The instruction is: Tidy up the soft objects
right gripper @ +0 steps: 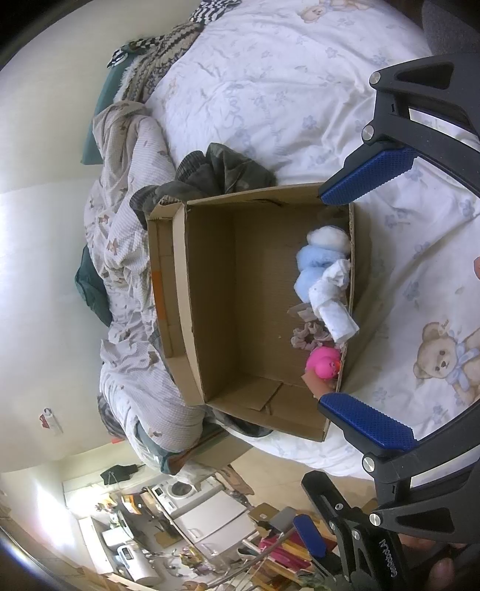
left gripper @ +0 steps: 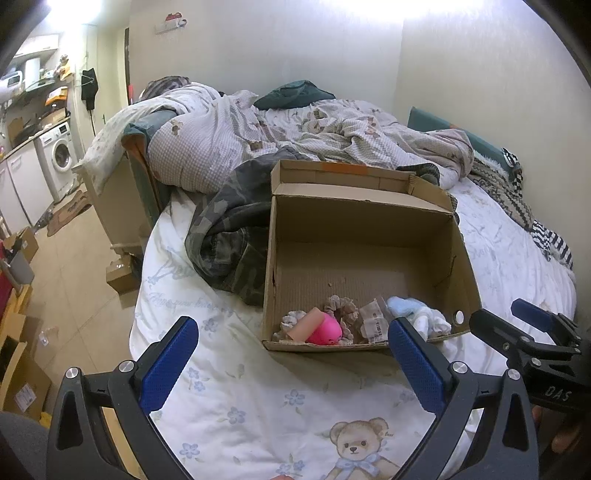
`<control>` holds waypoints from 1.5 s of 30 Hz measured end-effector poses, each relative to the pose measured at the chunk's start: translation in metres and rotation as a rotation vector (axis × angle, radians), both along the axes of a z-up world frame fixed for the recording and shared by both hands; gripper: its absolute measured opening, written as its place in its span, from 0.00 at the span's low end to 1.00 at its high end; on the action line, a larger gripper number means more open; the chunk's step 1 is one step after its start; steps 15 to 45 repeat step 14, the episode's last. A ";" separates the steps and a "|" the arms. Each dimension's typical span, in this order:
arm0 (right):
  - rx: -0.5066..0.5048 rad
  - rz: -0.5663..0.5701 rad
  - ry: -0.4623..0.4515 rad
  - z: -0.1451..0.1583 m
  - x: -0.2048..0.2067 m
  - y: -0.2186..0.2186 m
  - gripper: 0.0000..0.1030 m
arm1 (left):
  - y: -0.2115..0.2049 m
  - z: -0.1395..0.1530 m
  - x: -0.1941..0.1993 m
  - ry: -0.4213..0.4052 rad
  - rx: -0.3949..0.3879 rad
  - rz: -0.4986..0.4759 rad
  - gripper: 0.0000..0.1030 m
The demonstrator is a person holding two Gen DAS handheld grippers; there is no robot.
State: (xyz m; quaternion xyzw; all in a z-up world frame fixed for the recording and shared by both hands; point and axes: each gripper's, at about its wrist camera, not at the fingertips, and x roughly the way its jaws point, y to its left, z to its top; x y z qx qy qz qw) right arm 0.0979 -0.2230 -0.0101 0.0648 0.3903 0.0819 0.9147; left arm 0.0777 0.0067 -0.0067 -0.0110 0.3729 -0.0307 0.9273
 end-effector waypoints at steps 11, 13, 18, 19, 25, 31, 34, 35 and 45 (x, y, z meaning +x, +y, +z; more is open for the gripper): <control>0.000 0.000 0.001 0.000 0.000 0.000 1.00 | 0.000 -0.003 0.001 0.010 -0.012 0.012 1.00; 0.000 0.001 -0.001 0.000 0.000 0.000 1.00 | 0.000 -0.004 0.000 0.009 -0.013 0.009 1.00; 0.001 0.001 -0.001 0.000 0.000 -0.001 1.00 | 0.000 -0.003 0.001 0.010 -0.012 0.010 1.00; 0.001 0.001 -0.001 0.000 0.000 -0.001 1.00 | 0.000 -0.003 0.001 0.010 -0.012 0.010 1.00; 0.001 0.001 -0.001 0.000 0.000 -0.001 1.00 | 0.000 -0.003 0.001 0.010 -0.012 0.010 1.00; 0.001 0.001 -0.001 0.000 0.000 -0.001 1.00 | 0.000 -0.003 0.001 0.010 -0.012 0.010 1.00; 0.001 0.001 -0.001 0.000 0.000 -0.001 1.00 | 0.000 -0.003 0.001 0.010 -0.012 0.010 1.00; 0.001 0.001 -0.001 0.000 0.000 -0.001 1.00 | 0.000 -0.003 0.001 0.010 -0.012 0.010 1.00; 0.001 0.001 -0.001 0.000 0.000 -0.001 1.00 | 0.000 -0.003 0.001 0.010 -0.012 0.010 1.00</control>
